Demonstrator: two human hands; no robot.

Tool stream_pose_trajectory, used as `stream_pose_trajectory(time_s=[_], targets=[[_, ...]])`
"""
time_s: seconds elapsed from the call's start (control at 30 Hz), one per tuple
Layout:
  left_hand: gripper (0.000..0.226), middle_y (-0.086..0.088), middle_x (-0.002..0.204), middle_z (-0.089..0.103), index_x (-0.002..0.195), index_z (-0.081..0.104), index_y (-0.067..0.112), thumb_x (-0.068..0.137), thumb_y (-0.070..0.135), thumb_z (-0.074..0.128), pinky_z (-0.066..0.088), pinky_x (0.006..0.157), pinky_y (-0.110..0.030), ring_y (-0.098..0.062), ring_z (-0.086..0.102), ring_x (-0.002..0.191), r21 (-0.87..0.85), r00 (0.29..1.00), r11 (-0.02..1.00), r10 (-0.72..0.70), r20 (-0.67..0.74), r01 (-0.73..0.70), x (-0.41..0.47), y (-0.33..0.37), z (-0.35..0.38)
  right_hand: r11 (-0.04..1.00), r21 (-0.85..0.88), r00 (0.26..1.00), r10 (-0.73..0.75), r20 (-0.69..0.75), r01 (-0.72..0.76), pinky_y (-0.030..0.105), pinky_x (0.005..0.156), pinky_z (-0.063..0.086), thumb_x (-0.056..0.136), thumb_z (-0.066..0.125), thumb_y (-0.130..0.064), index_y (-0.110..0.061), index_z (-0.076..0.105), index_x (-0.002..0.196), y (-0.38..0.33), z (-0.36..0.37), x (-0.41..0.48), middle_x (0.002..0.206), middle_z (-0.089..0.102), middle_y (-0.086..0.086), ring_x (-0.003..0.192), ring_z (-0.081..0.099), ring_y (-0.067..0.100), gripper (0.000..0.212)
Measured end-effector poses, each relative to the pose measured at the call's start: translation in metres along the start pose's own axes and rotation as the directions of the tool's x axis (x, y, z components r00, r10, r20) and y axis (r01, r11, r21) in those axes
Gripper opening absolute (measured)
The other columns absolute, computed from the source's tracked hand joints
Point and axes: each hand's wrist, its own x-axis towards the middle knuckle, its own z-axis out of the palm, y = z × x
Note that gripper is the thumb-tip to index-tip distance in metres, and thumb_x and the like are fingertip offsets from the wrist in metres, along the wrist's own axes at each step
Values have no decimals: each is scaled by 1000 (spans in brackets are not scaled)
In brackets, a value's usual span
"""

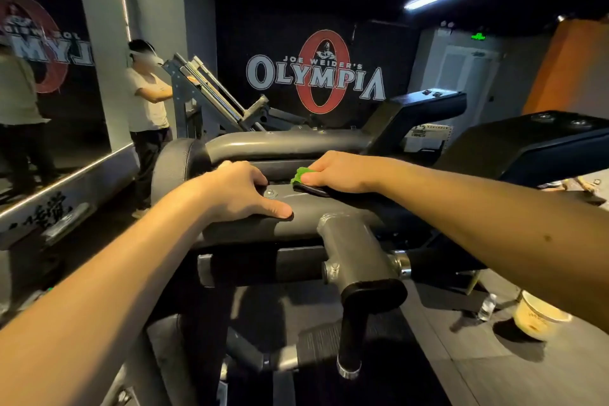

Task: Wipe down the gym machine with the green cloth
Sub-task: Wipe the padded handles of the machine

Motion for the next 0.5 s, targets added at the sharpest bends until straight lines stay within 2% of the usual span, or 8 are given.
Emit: stream_pose_trajectory(time_s=[0.07, 0.2, 0.3, 0.4, 0.5], targets=[[125, -4, 147, 52, 147, 52, 24, 43, 90, 67, 43, 112, -49, -27, 50, 131, -7, 1000, 1000, 6, 1, -6, -2, 0, -1, 1000, -30, 1000, -5, -25, 4, 41, 78, 45, 105, 50, -41, 2, 69, 95, 14, -7, -15, 94, 63, 23, 77, 53, 23, 48], [116, -4, 148, 50, 147, 51, 24, 51, 86, 72, 43, 112, -51, -28, 50, 132, -32, 999, 999, 9, -31, -10, -1, -3, 4, 991, -57, 990, 116, -81, -121, 42, 85, 50, 103, 53, -43, -13, 77, 98, 50, -25, -56, 91, 71, 8, 88, 65, 25, 39], [124, -5, 145, 53, 145, 53, 23, 43, 92, 67, 45, 110, -52, -28, 52, 130, -5, 999, 1000, 16, -39, -17, 2, -4, 5, 980, -94, 980, 168, -103, -178, 43, 85, 51, 102, 54, -43, -13, 77, 99, 56, -28, -76, 92, 71, 9, 88, 66, 25, 37], [128, -6, 139, 58, 141, 57, 21, 37, 95, 63, 47, 107, -52, -29, 55, 124, 13, 999, 1000, 25, -33, -24, 5, -4, 4, 977, -148, 979, 127, -157, -151, 35, 77, 52, 102, 56, -42, -13, 78, 100, 31, -16, -71, 90, 72, 5, 83, 65, 18, 36], [127, -6, 140, 58, 142, 57, 23, 39, 98, 64, 45, 108, -52, -29, 53, 125, 29, 999, 999, 17, -30, -16, 6, -4, 2, 973, -232, 986, -16, -165, -23, 39, 84, 51, 103, 52, -43, -12, 77, 104, -11, 4, -56, 95, 74, 8, 86, 66, 20, 40]])
